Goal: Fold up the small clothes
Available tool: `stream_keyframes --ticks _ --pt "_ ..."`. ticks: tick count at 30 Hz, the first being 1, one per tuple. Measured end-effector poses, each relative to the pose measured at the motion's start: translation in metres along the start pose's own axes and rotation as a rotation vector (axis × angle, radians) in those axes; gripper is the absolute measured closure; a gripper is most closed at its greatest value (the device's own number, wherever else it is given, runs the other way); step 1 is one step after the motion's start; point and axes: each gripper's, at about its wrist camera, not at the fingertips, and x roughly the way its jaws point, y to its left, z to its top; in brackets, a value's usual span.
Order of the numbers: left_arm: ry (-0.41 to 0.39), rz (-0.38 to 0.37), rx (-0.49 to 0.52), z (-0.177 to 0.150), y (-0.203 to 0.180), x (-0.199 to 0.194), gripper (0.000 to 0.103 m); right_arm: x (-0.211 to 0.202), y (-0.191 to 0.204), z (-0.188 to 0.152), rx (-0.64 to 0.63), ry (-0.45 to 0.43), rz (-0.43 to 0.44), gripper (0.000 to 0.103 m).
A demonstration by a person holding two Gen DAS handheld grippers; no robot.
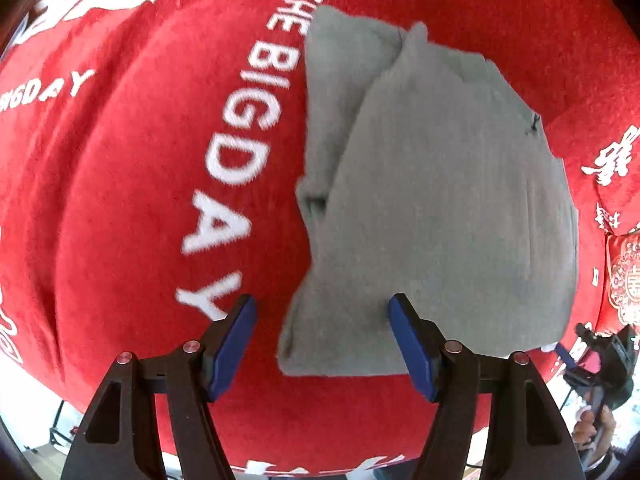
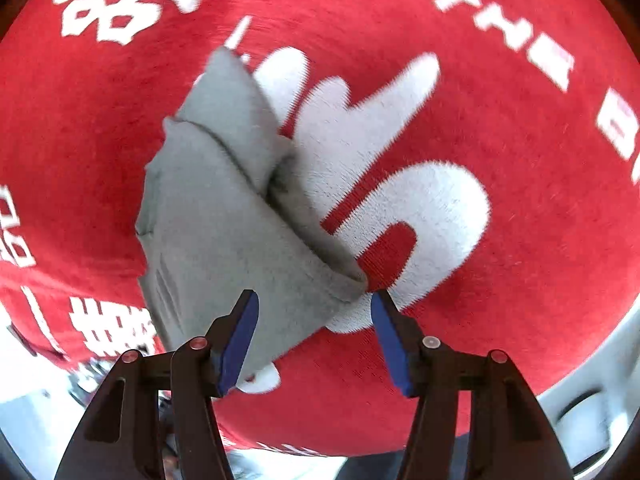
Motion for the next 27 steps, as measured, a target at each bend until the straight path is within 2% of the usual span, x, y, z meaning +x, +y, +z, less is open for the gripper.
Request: stream_keyframes --ticks 1,2,3,4,6,9,11,13,19,21,24,27 --pt "-0.009 0.008 0.005 -0.004 -0.006 -0.001 0.035 0.004 0.003 0.001 0.000 -0.007 0.002 0.054" --pt "-0.025 0.014 0.015 -0.006 -0.011 -0.001 0.050 0.006 0.009 0.003 -0.017 -0.001 -0.009 0.091" --pt "-0.031 0.013 0.027 -0.005 -0.013 0.000 0.077 0.003 0.018 0.004 -0.051 -0.005 -0.033 0.089" --pt "-0.028 0.012 0.033 -0.004 -0.015 0.001 0.085 -0.002 0.029 0.004 -0.104 -0.016 -0.054 0.090" --pt "-0.041 0.007 0.050 0.001 -0.018 -0.004 0.090 -0.009 0.047 0.000 -0.210 -0.030 -0.111 0.090" --pt "-0.076 0.041 0.127 -0.003 -0.029 -0.012 0.090 -0.005 0.040 -0.002 -0.250 -0.011 -0.196 0.090" --pt "-0.068 0.058 0.125 -0.006 -0.031 -0.006 0.090 0.011 0.028 0.000 -0.248 0.021 -0.243 0.090" --pt "-0.073 0.062 0.118 -0.009 -0.030 0.005 0.090 0.016 0.027 -0.001 -0.268 0.012 -0.249 0.090" --pt "-0.066 0.080 0.148 -0.019 -0.022 -0.008 0.090 -0.002 0.033 -0.011 -0.275 0.011 -0.319 0.084" --pt "-0.066 0.089 0.146 -0.020 -0.021 -0.016 0.090 -0.017 0.042 -0.016 -0.289 -0.040 -0.343 0.084" --pt "-0.122 0.115 0.162 -0.011 -0.027 -0.038 0.090 -0.030 0.071 -0.026 -0.404 -0.103 -0.336 0.084" --pt "-0.188 0.094 0.175 0.009 -0.039 -0.053 0.090 -0.015 0.112 -0.027 -0.551 -0.114 -0.334 0.084"
